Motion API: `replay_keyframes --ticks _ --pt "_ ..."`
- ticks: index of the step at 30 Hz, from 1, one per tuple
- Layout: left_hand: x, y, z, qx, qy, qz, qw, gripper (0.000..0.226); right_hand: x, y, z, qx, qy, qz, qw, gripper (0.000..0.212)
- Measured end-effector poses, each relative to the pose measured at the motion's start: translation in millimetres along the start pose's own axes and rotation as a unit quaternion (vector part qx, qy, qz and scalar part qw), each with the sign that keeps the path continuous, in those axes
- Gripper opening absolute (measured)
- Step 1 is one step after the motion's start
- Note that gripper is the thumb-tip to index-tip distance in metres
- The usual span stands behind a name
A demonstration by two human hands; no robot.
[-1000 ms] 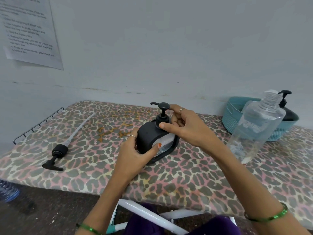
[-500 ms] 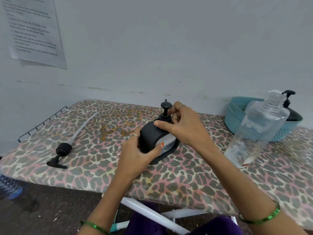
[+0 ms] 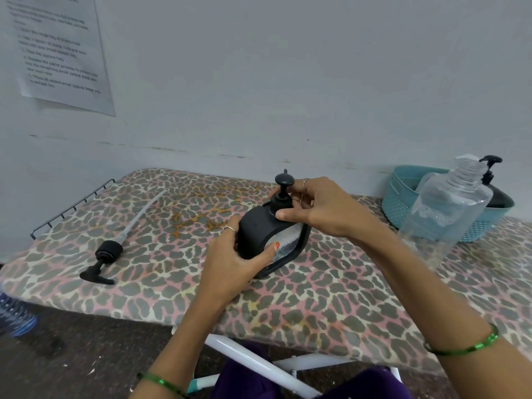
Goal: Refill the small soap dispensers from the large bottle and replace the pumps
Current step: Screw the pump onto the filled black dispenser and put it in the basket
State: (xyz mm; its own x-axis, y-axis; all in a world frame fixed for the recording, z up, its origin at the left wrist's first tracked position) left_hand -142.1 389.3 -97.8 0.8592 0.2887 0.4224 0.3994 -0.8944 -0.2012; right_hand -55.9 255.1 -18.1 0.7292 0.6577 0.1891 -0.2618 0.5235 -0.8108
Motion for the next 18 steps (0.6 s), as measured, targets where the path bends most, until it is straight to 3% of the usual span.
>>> replay_keyframes --ticks 1,5,8,12,15,18 --pt "0.1 -0.2 1.3 0.006 0.002 -0.001 1.0 0.042 -1.7 0.8 2.3 -0.006 -0.001 -0.012 1.0 0.008" --pt "0.1 0.9 0.6 0.023 0.008 -0.002 1.0 0.042 -4.7 0.7 3.4 -0.012 0.015 -0.053 0.998 0.034" --pt "-0.5 1.9 0.7 0.01 0.0 0.001 1.0 0.041 -2.7 2.1 3.9 -0.052 0.022 -0.041 0.998 0.016" --pt "-0.2 2.7 2.7 -0.016 -0.024 0.013 1.0 0.04 -2.0 -1.5 0.7 -0.042 0.012 0.041 0.998 0.067" --pt "0.3 2.0 6.7 -0.033 -0.041 0.016 0.998 0.038 -3.6 -4.1 -2.9 -0.072 0.008 0.15 0.986 0.086" --pt "1.2 2.9 10.3 -0.034 -0.063 0.027 0.997 0.034 -0.5 -4.1 -6.1 -0.158 0.015 0.148 0.976 0.087"
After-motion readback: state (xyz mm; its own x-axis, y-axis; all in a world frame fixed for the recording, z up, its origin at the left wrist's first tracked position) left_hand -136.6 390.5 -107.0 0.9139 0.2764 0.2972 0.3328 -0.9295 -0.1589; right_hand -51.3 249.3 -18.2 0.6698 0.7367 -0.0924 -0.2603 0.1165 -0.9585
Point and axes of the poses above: each hand's wrist, its own x-axis towards the middle knuckle, its own y-axis out of the palm, z = x × y, the point moved 5 cm from there along x, towards the middle knuckle, and after that the axes turned 6 degrees about -x, right-handed, at the moved point
